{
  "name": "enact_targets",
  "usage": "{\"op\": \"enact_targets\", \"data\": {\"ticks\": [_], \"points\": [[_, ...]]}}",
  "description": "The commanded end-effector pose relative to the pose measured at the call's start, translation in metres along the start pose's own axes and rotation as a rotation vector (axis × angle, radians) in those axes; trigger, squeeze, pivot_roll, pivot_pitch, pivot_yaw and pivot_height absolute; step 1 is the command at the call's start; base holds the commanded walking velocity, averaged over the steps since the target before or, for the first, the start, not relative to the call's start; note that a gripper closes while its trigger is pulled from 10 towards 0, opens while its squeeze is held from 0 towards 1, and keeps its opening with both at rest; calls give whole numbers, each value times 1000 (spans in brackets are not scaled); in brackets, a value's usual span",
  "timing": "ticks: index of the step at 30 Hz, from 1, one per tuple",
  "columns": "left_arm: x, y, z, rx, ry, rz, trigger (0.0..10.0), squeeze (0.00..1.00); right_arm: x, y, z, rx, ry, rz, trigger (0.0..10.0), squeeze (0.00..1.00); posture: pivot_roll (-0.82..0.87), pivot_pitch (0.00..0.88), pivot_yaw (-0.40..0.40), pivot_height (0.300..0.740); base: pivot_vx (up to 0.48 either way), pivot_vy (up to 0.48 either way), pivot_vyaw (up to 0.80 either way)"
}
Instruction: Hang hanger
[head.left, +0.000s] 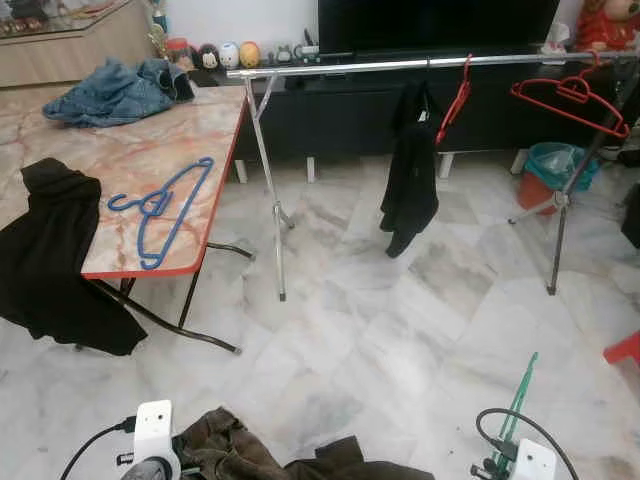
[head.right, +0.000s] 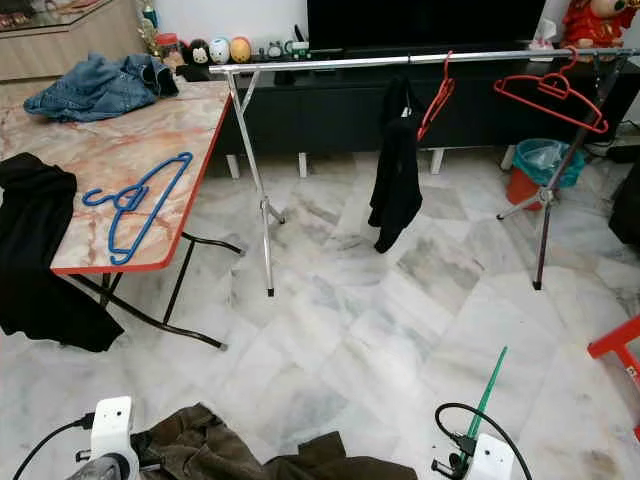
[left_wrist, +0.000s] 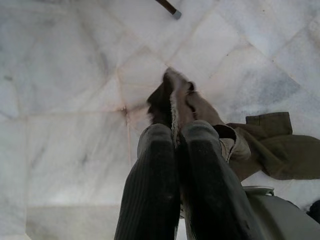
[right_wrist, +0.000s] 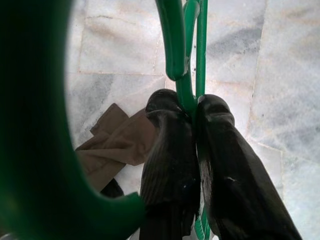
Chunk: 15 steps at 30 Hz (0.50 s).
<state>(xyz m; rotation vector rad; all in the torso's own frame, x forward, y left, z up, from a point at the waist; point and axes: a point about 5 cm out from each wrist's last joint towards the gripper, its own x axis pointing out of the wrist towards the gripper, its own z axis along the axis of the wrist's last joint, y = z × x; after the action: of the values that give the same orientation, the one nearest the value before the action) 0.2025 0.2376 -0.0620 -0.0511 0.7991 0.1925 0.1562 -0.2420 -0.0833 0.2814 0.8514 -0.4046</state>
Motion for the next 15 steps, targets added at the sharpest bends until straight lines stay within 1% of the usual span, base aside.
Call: {"op": "enact_targets", "data": {"ticks": [1,5,15], "points": [[0,5,1,17,1,21,10000,0,-1,-4,-2,-10,13,-7,10000,0,-4,25,73,740,0,319,0],[0,5,1,10,0,25,10000,0,-1,-5,-1,-3,8,-5,10000,0,1,29,72,740,0,321,0],[-1,9,0,12,6,28,10000,0,-1,-1,-1,-39,-2,19,10000,0,1,25,75,740,0,320,0]]}}
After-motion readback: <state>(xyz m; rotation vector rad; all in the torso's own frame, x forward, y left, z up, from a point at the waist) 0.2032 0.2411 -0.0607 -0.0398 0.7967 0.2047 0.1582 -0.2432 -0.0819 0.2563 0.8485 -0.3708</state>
